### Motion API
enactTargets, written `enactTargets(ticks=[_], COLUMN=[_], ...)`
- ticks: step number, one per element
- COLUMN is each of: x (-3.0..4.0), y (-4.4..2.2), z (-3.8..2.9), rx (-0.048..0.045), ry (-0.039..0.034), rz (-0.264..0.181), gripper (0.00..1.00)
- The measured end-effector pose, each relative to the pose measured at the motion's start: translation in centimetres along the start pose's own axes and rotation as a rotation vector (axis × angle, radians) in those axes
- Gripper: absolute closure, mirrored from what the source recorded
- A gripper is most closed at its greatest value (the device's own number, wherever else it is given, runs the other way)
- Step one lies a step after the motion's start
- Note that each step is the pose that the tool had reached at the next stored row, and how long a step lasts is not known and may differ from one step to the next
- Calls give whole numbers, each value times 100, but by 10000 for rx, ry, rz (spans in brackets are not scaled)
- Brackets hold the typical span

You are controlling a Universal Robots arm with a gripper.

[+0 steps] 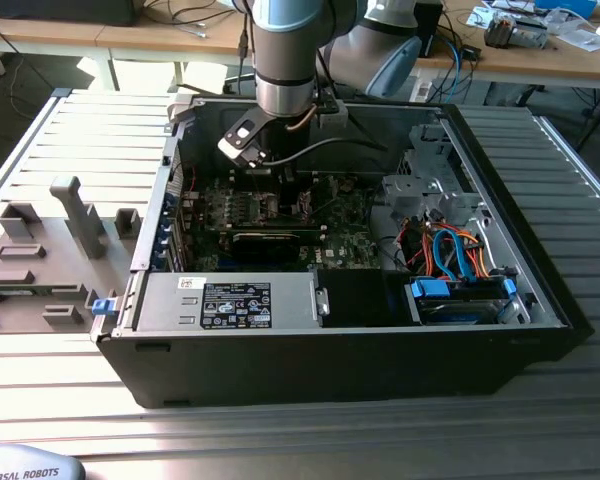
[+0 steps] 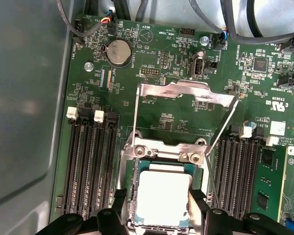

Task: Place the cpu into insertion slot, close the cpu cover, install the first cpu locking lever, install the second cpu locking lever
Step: 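Place the cpu into insertion slot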

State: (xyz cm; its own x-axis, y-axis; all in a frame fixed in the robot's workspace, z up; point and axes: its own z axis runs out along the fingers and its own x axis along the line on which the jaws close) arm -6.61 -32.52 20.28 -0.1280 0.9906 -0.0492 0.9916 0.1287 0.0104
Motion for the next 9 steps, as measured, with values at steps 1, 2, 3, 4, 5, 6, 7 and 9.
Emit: enactTargets(ticks=[1, 2, 3, 4, 5, 6, 7, 9], x=[-4, -8, -11, -18, -22, -23, -24, -26], y=[0, -1, -2, -3, -3, -1, 1, 1], z=[2, 5, 7, 10, 14, 15, 15, 5], rx=[-1, -1, -2, 0, -3, -1, -1, 0], ry=[0, 0, 1, 1, 3, 2, 1, 2], rz=[-6, -8, -11, -18, -21, -22, -24, -22], gripper=[39, 39, 39, 39, 39, 39, 39, 39])
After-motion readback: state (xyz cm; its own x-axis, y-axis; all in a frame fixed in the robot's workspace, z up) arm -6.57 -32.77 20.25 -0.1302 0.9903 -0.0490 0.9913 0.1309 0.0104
